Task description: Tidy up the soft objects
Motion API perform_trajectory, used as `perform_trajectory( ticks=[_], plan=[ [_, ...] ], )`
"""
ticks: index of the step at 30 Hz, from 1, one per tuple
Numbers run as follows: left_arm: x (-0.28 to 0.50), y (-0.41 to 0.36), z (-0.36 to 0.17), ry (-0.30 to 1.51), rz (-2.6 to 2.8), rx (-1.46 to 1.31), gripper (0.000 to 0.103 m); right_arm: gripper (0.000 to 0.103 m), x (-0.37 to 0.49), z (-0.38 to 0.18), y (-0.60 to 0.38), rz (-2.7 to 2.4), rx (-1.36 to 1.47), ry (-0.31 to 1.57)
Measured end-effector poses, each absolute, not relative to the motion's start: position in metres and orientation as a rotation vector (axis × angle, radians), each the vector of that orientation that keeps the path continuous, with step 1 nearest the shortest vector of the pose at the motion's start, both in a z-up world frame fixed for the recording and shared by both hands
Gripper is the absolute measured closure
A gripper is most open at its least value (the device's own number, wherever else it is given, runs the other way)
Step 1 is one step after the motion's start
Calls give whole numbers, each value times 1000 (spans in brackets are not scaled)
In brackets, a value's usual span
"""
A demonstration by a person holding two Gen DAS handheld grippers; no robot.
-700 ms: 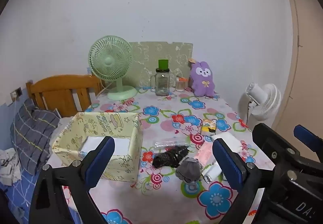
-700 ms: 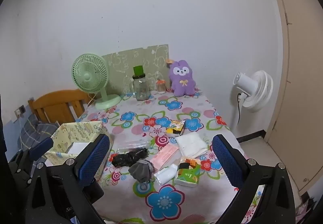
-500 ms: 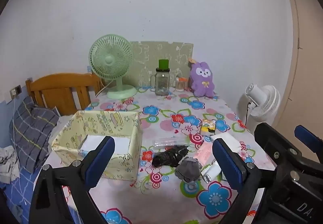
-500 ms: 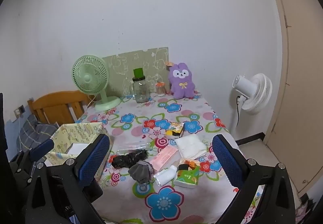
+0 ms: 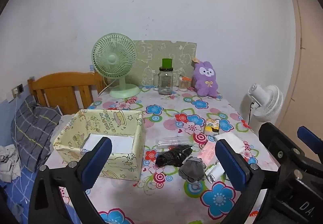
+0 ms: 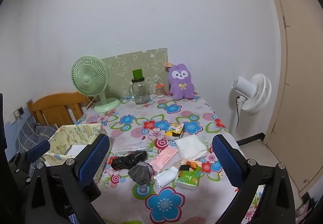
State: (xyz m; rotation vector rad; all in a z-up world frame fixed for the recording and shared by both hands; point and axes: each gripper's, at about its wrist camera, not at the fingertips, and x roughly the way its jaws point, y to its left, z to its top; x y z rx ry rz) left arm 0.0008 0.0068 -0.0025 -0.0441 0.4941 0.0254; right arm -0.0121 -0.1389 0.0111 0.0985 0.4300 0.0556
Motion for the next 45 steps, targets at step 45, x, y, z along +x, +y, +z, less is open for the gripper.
perform_trajectory(
  ticks=[45],
  plan=[
    [-1, 5, -4, 465, -4, -6, 1, 0, -10, 6, -138, 38, 115, 422]
  ],
)
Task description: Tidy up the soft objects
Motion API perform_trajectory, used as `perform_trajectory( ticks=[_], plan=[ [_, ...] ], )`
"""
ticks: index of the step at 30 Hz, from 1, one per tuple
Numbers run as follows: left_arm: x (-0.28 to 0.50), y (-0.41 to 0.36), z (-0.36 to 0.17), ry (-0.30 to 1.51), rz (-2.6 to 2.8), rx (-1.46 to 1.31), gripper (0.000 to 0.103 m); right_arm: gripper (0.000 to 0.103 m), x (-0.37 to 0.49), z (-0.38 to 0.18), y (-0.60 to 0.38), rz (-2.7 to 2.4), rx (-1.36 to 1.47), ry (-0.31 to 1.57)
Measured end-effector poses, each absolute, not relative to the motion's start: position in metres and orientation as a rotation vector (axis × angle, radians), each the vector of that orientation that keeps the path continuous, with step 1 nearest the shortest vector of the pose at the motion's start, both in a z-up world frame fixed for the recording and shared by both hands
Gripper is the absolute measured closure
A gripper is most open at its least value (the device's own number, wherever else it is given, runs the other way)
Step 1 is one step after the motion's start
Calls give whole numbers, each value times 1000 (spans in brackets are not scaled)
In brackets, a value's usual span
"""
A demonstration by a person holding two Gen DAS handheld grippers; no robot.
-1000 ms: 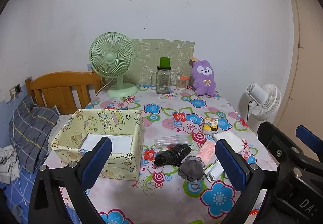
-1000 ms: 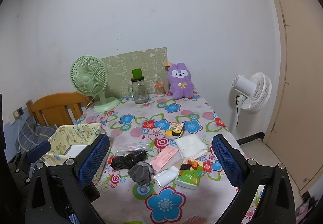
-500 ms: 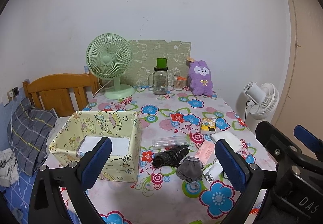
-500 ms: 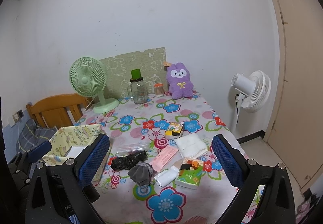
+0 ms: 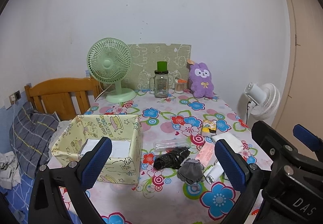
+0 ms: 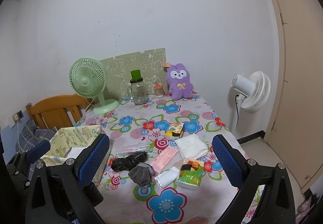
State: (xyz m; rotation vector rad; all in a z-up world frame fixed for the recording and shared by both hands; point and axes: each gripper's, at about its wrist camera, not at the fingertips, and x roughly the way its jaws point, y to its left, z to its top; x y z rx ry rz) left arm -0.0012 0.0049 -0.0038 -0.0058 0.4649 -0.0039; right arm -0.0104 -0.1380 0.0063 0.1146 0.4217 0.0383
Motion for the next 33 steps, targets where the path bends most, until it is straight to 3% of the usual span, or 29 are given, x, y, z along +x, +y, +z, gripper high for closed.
perform_trajectory(
  ticks=[33],
  plan=[
    [1, -4, -14, 499, -71, -17, 3, 0, -10, 2, -137, 76, 108, 431]
  ],
)
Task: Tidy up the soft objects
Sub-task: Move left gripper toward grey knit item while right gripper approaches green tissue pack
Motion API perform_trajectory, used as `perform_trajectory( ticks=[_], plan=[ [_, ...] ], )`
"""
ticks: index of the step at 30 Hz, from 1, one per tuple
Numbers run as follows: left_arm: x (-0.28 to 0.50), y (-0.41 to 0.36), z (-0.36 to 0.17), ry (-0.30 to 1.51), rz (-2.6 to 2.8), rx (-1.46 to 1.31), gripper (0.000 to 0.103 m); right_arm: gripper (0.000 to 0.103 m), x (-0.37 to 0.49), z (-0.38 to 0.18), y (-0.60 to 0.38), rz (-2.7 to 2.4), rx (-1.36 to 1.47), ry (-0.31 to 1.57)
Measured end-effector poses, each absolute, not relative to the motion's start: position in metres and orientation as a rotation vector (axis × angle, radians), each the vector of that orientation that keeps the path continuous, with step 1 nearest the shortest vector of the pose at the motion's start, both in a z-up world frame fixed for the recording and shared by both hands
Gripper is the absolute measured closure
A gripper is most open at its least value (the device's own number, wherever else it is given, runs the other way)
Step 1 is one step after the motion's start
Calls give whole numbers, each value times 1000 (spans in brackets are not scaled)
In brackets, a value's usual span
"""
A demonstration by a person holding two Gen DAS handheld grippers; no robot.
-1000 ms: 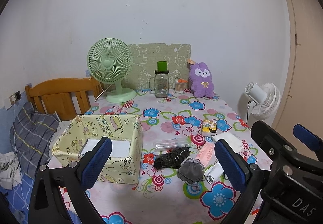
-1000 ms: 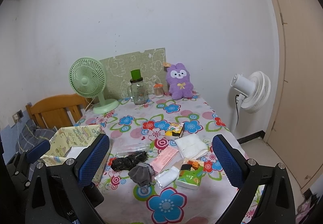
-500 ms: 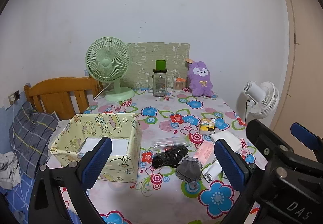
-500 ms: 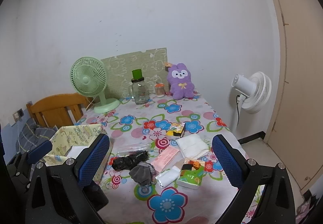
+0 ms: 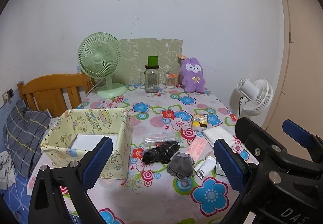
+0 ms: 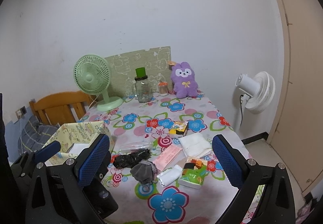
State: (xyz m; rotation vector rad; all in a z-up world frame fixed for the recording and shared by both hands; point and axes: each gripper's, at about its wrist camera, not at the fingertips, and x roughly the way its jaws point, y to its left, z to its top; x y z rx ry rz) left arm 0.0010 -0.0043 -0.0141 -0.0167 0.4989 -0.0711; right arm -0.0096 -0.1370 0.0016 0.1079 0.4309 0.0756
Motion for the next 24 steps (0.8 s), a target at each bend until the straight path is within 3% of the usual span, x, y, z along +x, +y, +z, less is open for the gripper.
perform_trajectory(
  ticks=[8, 24],
  plan=[
    [2, -17, -28, 450, -44, 25, 3, 0, -5, -13, -139, 66, 60, 441],
    [30, -45, -83, 613, -169, 25, 8, 0, 21, -72, -163, 50, 99, 572]
  ],
)
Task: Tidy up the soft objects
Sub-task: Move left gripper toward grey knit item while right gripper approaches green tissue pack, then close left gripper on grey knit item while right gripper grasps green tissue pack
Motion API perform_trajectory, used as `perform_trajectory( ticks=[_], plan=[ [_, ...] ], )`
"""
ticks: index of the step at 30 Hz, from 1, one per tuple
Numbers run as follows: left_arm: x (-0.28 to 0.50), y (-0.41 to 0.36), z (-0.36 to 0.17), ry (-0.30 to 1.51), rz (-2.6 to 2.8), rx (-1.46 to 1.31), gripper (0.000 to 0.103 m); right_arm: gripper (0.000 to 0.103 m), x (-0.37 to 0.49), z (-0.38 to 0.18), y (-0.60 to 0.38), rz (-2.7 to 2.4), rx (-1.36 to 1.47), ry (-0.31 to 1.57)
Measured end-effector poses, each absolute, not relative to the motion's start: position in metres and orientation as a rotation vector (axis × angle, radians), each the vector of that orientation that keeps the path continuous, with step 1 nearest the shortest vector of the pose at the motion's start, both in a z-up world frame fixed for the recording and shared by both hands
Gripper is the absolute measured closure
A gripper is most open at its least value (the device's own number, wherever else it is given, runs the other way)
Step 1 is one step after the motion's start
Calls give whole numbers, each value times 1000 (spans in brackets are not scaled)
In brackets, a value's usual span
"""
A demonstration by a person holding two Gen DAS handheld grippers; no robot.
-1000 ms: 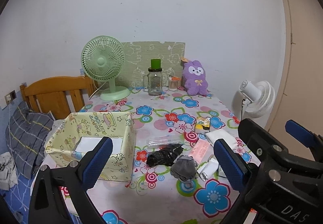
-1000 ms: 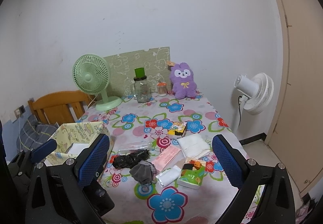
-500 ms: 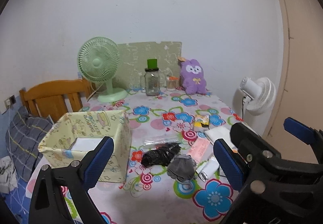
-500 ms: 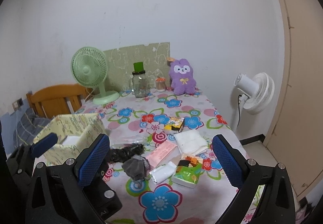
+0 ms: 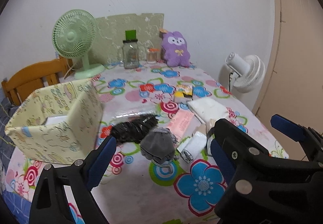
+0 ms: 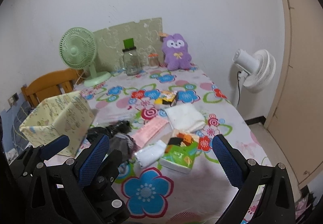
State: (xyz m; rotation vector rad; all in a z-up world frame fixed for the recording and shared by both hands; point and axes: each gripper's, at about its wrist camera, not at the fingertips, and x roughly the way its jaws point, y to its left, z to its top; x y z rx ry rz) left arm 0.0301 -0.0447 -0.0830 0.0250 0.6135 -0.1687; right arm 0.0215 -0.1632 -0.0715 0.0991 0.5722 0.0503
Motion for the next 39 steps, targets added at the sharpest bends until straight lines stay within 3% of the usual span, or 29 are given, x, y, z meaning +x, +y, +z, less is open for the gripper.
perform_trajectory(
  ticks=[26, 31, 39],
  plan=[
    [86, -53, -132, 767, -138, 75, 13, 0, 80, -134, -187, -28, 165, 751],
    [96, -50, -134, 768, -137, 85, 24, 1, 88, -137, -184, -30, 157, 758],
    [102, -47, -140, 788, -160, 50, 43, 9, 98, -146, -189, -50, 195, 799]
  ],
)
